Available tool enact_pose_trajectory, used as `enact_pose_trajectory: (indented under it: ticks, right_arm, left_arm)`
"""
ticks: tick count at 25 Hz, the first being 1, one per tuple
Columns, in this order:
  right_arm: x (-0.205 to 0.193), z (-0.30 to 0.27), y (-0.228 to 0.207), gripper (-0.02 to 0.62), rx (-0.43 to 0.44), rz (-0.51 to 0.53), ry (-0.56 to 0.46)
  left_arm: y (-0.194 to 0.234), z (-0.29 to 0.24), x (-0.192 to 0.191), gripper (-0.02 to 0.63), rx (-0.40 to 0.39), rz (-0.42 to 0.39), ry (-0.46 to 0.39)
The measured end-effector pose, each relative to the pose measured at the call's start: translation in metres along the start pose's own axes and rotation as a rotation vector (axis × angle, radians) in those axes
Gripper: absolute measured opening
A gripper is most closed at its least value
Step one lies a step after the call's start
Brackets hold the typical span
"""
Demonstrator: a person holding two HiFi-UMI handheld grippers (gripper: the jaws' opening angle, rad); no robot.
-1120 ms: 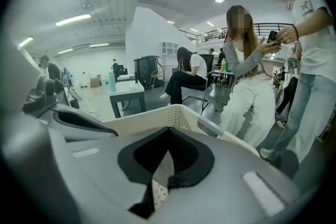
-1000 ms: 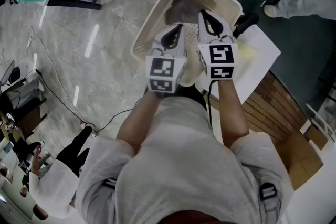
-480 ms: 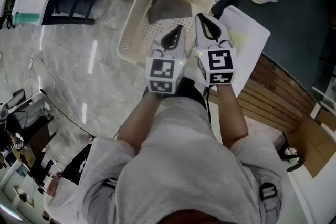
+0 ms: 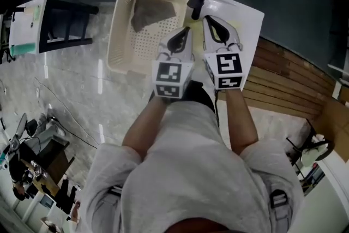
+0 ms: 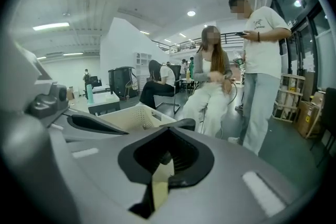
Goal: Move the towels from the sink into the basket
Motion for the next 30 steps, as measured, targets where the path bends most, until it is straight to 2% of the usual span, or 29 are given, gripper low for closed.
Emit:
enact_pose_trajectory:
  ticks: [13, 30]
  right_arm:
    - [-0.046, 0.045, -0.060, 0.006, -0.121, -0.103, 0.029]
    - [-0.096, 0.068, -0.109, 0.006, -0.167, -0.210, 0.055]
  left_arm:
    - [-0.063, -0.035, -0.004, 0.020, -0.108, -0.077, 0.052]
    - [-0.108, -0.083, -0.031, 0.020, -0.163, -0.131, 0.178]
Point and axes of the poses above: the fingertips, and each gripper's own axes: z backward along the fingers, y to its left, x out of its top, the point moved 6 cm from there along z, backward along the fingers, and after that the axes turned 8 degrees about y, right-handed, at the moved point
